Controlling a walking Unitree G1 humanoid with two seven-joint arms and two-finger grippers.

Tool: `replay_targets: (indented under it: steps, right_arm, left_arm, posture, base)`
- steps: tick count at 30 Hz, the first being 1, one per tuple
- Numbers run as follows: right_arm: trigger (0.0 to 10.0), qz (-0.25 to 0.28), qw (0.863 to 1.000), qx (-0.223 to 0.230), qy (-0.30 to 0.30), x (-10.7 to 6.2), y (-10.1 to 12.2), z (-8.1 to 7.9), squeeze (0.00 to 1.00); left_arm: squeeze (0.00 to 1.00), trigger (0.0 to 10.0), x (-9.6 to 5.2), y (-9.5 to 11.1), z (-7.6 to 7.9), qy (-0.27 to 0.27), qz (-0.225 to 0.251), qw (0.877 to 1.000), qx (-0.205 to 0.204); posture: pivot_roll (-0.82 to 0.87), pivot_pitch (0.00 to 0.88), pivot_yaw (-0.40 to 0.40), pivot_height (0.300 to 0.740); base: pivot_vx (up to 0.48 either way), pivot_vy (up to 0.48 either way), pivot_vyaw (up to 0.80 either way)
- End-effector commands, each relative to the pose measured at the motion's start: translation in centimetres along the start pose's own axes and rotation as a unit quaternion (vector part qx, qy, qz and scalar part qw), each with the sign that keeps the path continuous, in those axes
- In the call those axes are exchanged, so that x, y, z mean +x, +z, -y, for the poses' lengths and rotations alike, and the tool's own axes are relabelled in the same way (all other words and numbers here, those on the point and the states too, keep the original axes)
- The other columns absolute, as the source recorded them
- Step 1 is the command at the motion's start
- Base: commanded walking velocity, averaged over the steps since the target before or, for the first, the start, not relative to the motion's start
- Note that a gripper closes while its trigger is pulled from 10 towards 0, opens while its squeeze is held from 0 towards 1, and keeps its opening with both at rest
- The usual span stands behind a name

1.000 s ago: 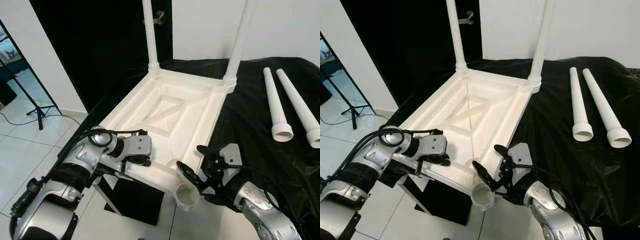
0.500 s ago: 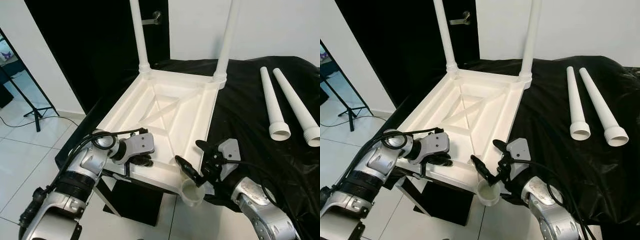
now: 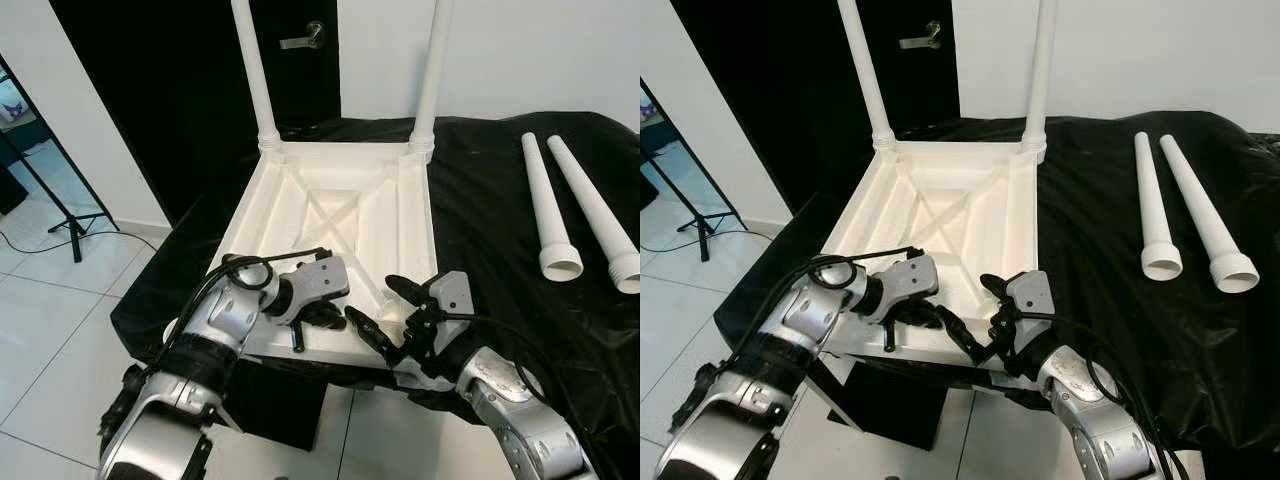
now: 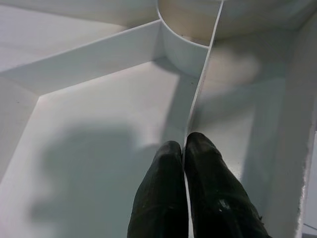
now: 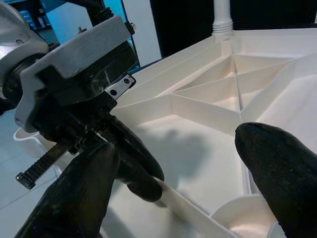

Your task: Building children table

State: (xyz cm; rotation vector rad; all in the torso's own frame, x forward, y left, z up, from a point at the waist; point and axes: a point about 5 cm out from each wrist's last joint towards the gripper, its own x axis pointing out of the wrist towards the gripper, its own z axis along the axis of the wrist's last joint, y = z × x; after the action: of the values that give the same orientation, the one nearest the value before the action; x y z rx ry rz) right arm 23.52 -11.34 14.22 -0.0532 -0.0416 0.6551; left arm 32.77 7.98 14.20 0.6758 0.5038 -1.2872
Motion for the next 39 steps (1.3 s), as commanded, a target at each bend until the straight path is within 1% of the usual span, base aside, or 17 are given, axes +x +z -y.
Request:
replay_targets:
  steps: [1,7,8,9,13,16,17,20,22,23,24,28,31,34,35,36,39]
  right_arm:
    - [10.0,0.006,1.000,-0.006,-0.016,0.1,0.0,0.2,0.00]
    - [10.0,0.025,0.996,-0.012,-0.090,0.0,0.4,1.8,0.00]
    - [10.0,0.028,0.994,-0.012,-0.105,0.0,0.5,2.2,0.00]
    - [10.0,0.032,0.991,-0.014,-0.126,-0.1,0.6,2.8,0.00]
    - [10.0,0.036,0.988,-0.016,-0.153,-0.2,0.6,3.5,0.00]
    - [10.0,0.032,0.975,-0.031,-0.216,-0.2,0.7,5.3,0.00]
    - [10.0,0.032,0.975,-0.031,-0.216,-0.2,0.7,5.3,0.00]
    - [10.0,0.019,0.964,-0.045,-0.262,-0.3,0.4,6.7,0.00]
    - [10.0,0.018,0.947,-0.060,-0.316,-0.4,0.8,8.5,0.00]
    - [10.0,0.018,0.947,-0.060,-0.316,-0.4,0.8,8.5,0.00]
    - [10.0,0.015,0.940,-0.059,-0.336,-0.4,0.8,9.2,0.00]
    - [10.0,0.007,0.927,-0.064,-0.369,-0.3,1.0,10.4,0.00]
    - [10.0,-0.001,0.900,-0.078,-0.428,-0.2,1.4,12.6,0.00]
    - [10.0,-0.004,0.894,-0.077,-0.441,-0.2,1.4,13.0,0.00]
    - [10.0,-0.009,0.888,-0.079,-0.453,-0.3,1.5,13.5,0.00]
    - [10.0,-0.015,0.870,-0.083,-0.486,-0.7,1.7,14.5,0.00]
    - [10.0,-0.016,0.860,-0.087,-0.503,-0.9,1.8,15.0,0.00]
  left_arm:
    - [1.00,10.0,-1.7,-1.5,-3.2,0.271,-0.011,0.962,-0.044]
    - [1.00,10.0,-3.4,-1.4,-3.3,0.246,0.023,0.968,-0.045]
    - [0.36,10.0,-3.7,-1.1,-3.0,0.228,0.040,0.972,-0.037]
    - [0.00,10.0,-4.2,-0.7,-2.5,0.200,0.069,0.977,-0.032]
    - [0.00,10.0,-4.7,-0.3,-1.9,0.170,0.103,0.979,-0.038]
    - [0.00,10.0,-5.6,0.2,-0.9,0.134,0.164,0.976,-0.042]
    - [0.00,10.0,-5.6,0.2,-0.9,0.134,0.164,0.976,-0.042]
    - [0.00,10.0,-6.1,0.9,-0.4,0.134,0.209,0.968,-0.029]
    - [0.00,10.0,-6.5,2.6,0.1,0.152,0.277,0.948,-0.039]
    - [0.00,10.0,-6.5,2.6,0.1,0.152,0.277,0.948,-0.039]
    - [0.00,10.0,-6.7,3.2,0.3,0.169,0.299,0.938,-0.045]
    - [0.00,10.0,-6.6,3.7,0.3,0.200,0.318,0.925,-0.058]
    - [0.00,10.0,-6.4,4.1,0.8,0.221,0.341,0.909,-0.092]
    - [0.00,10.0,-6.4,4.2,0.9,0.221,0.347,0.907,-0.094]
    - [0.00,10.0,-6.4,4.4,1.3,0.215,0.353,0.906,-0.095]
    - [0.00,10.0,-6.4,4.8,2.3,0.196,0.365,0.906,-0.084]
    - [0.00,10.0,-6.5,5.1,3.0,0.187,0.370,0.907,-0.077]
  posture:
    - [0.00,0.000,0.085,0.740]
    - [-0.01,0.000,0.090,0.740]
    - [-0.01,0.000,0.088,0.740]
    - [-0.01,0.000,0.085,0.740]
    - [-0.01,0.000,0.078,0.740]
    - [0.00,0.000,0.062,0.740]
    - [0.00,0.000,0.062,0.740]
    - [0.00,0.000,0.053,0.740]
    - [0.00,0.000,0.039,0.740]
    - [0.00,0.000,0.039,0.740]
    - [0.00,0.000,0.039,0.740]
    - [0.01,0.000,0.031,0.740]
    - [0.02,0.000,0.028,0.740]
    - [0.02,0.000,0.028,0.740]
    - [0.02,0.000,0.028,0.740]
    - [0.03,0.000,0.030,0.740]
    - [0.03,0.000,0.033,0.740]
  base:
    - [0.000,0.000,0.00]
    - [0.000,0.000,0.00]
    - [0.000,0.000,0.00]
    - [0.000,0.000,0.00]
    - [0.000,0.000,0.00]
    - [0.000,0.000,0.00]
    - [0.000,0.000,0.00]
    - [0.000,0.000,0.00]
    - [0.000,0.000,0.00]
    - [0.000,0.000,0.00]
    - [0.000,0.000,0.00]
    - [0.000,0.000,0.00]
    - [0.000,0.000,0.00]
    - [0.000,0.000,0.00]
    - [0.000,0.000,0.00]
    - [0.000,0.000,0.00]
    - [0.000,0.000,0.00]
